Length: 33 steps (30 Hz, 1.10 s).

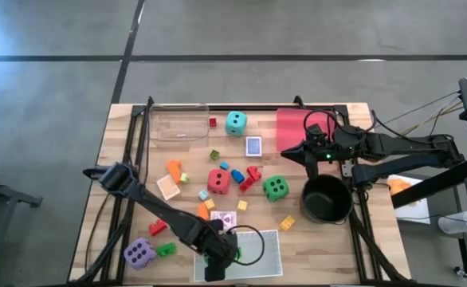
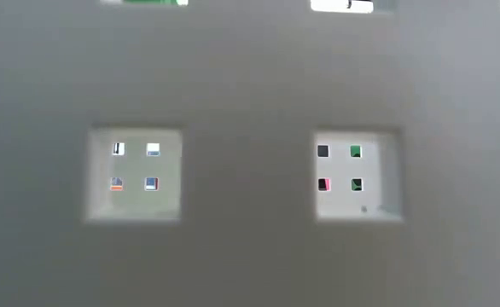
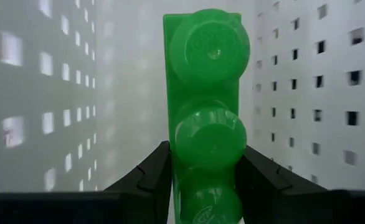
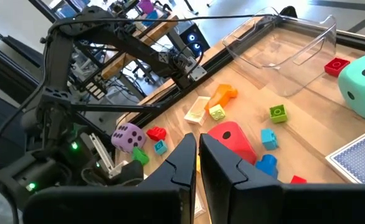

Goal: Pick & Place Toys
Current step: Put the green game piece into the red bin

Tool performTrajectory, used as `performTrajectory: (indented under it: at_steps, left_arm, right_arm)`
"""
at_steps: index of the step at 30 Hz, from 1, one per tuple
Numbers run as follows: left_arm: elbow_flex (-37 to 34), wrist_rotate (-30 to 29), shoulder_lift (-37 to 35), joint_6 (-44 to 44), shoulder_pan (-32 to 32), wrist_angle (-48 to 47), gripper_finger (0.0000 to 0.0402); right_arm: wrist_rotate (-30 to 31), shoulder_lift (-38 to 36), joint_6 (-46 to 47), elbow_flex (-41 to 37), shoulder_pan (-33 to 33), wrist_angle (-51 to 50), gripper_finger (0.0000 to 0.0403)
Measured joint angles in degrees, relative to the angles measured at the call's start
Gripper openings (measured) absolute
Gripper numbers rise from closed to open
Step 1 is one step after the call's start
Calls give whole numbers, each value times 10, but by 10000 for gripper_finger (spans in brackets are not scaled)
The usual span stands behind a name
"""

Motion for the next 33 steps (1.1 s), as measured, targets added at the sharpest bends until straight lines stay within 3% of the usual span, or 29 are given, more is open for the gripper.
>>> performTrajectory:
  at_steps: [19, 29, 33]
  left_arm:
    - [2, -20, 8, 91, -4, 0, 132]
    - [3, -4, -25, 247, -6, -3, 132]
    - [3, -9, -27, 365, -8, -20, 132]
  right_arm:
    - [0, 0, 0, 0, 0, 0, 17]
    - [0, 0, 0, 0, 0, 0, 17]
    - [0, 0, 0, 0, 0, 0, 17]
